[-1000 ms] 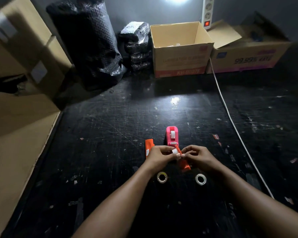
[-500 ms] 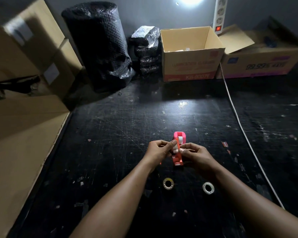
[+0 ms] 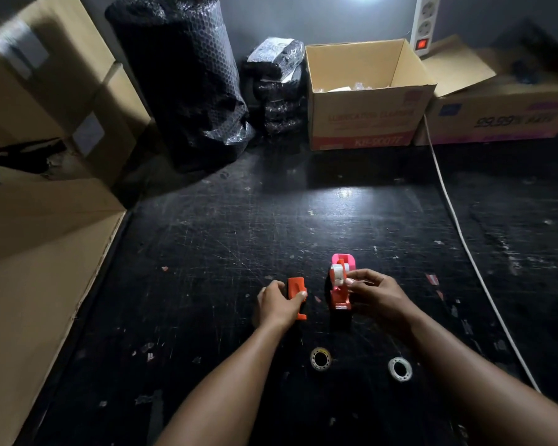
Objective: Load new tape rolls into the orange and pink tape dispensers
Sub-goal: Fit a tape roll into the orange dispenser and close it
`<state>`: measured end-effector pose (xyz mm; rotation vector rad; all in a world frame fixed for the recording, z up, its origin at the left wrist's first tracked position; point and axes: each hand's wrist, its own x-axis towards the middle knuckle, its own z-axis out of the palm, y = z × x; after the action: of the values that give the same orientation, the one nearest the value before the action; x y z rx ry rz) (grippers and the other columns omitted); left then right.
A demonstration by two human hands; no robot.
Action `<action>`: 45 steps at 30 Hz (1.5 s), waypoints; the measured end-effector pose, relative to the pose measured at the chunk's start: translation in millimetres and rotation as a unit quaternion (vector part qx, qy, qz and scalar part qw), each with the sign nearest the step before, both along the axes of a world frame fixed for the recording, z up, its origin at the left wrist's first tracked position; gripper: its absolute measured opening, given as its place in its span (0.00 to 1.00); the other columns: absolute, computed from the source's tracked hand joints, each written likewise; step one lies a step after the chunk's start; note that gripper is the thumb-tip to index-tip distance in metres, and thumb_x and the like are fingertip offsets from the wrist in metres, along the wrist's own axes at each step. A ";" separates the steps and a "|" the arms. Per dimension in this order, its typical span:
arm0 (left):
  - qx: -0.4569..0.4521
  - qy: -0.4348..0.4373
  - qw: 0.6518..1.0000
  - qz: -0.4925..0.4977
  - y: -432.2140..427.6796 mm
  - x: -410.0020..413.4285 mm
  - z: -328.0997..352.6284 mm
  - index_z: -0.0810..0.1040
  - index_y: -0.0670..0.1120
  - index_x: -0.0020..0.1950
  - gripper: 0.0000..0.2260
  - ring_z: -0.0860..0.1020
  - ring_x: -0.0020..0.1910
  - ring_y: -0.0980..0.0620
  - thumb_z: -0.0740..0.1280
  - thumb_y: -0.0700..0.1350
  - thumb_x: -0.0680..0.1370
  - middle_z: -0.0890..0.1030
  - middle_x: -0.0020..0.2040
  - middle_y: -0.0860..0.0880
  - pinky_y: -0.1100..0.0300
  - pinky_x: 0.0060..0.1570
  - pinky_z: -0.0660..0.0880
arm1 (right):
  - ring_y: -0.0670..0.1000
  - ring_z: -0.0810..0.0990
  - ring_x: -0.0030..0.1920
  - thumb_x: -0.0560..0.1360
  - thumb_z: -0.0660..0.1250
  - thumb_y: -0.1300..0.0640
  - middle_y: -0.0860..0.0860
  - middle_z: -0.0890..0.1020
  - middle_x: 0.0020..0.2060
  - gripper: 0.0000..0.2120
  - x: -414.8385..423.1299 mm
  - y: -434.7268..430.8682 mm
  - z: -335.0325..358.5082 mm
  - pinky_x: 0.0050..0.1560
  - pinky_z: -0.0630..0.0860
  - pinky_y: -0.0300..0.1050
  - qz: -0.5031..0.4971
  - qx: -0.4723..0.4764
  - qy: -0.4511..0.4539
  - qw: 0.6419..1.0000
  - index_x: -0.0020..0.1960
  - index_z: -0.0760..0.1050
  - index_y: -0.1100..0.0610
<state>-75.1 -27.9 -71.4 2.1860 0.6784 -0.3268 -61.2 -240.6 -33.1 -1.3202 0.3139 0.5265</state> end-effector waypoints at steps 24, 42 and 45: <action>-0.442 -0.028 0.896 0.043 11.3 -1.7 60.4 0.78 0.41 0.61 0.17 0.86 0.47 0.42 0.75 0.42 0.74 0.85 0.54 0.36 0.51 0.40 0.84 | 0.61 0.85 0.46 0.75 0.70 0.61 0.64 0.84 0.49 0.11 -1.4 30.3 14.5 0.46 0.83 0.54 0.018 0.020 -0.004 1.000 0.56 0.78 0.64; -0.418 -0.023 0.908 0.035 20.7 7.7 50.4 0.78 0.41 0.60 0.17 0.85 0.45 0.45 0.76 0.43 0.73 0.83 0.56 0.36 0.52 0.38 0.84 | 0.62 0.85 0.48 0.73 0.72 0.60 0.64 0.85 0.50 0.14 0.1 37.5 9.1 0.56 0.78 0.64 0.020 0.015 0.002 1.000 0.57 0.78 0.64; -0.408 -0.020 0.912 0.036 22.0 11.3 44.9 0.78 0.42 0.59 0.17 0.85 0.49 0.41 0.76 0.43 0.73 0.84 0.56 0.35 0.46 0.45 0.85 | 0.61 0.85 0.48 0.73 0.72 0.59 0.63 0.85 0.49 0.14 4.3 41.1 4.6 0.56 0.78 0.64 0.028 0.011 -0.002 1.000 0.57 0.79 0.63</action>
<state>-63.8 -5.9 -26.5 1.3600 0.4726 -0.4305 -56.9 -199.4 -28.5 -1.3111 0.2673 0.5733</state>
